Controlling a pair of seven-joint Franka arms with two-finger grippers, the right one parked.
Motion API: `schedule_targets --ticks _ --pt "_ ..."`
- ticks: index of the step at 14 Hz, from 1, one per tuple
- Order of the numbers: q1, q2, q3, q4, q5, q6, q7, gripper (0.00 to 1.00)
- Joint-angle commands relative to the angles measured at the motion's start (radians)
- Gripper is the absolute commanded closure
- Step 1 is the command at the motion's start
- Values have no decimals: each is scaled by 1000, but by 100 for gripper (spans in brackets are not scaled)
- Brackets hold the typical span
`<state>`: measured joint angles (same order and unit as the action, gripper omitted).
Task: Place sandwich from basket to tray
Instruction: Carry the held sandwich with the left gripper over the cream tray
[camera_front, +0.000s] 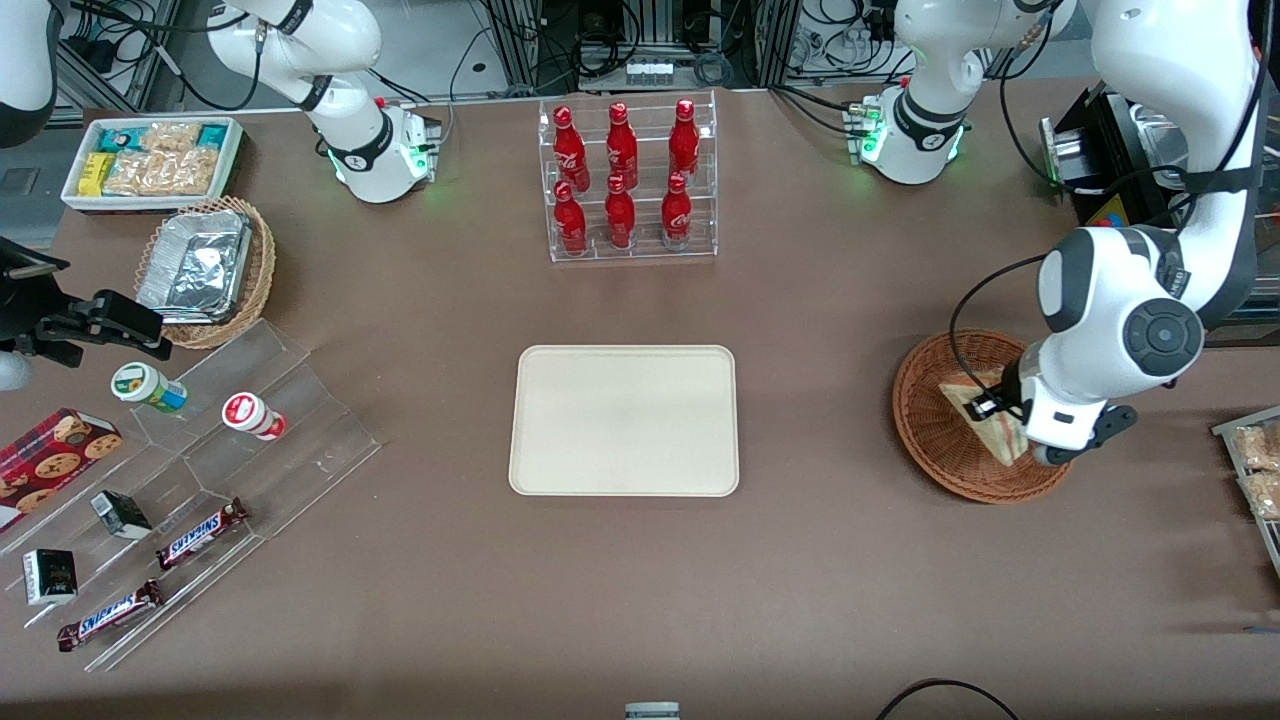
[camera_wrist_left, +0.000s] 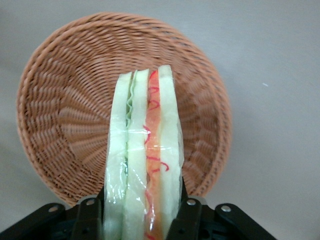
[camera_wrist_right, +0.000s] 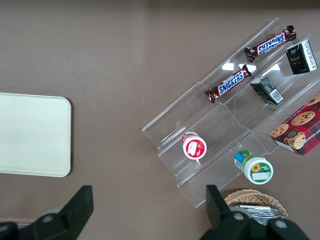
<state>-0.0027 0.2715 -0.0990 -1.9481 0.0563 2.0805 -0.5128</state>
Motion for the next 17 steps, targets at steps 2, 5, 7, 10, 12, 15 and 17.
schedule_targets --ticks 2,5,7,10,12,15,17 --pt "-113 11 2 59 4 -26 85 54" --pt "-271 101 2 188 -27 -27 56 54" --pt "-371 153 2 231 -52 -22 14 54" --pt "-497 234 2 326 -53 -16 -67 58" --pt "-565 314 2 420 -53 -16 -127 58" --pt "-626 380 2 466 -52 -16 -136 58" --pt "-629 396 2 463 -53 -16 -128 58"
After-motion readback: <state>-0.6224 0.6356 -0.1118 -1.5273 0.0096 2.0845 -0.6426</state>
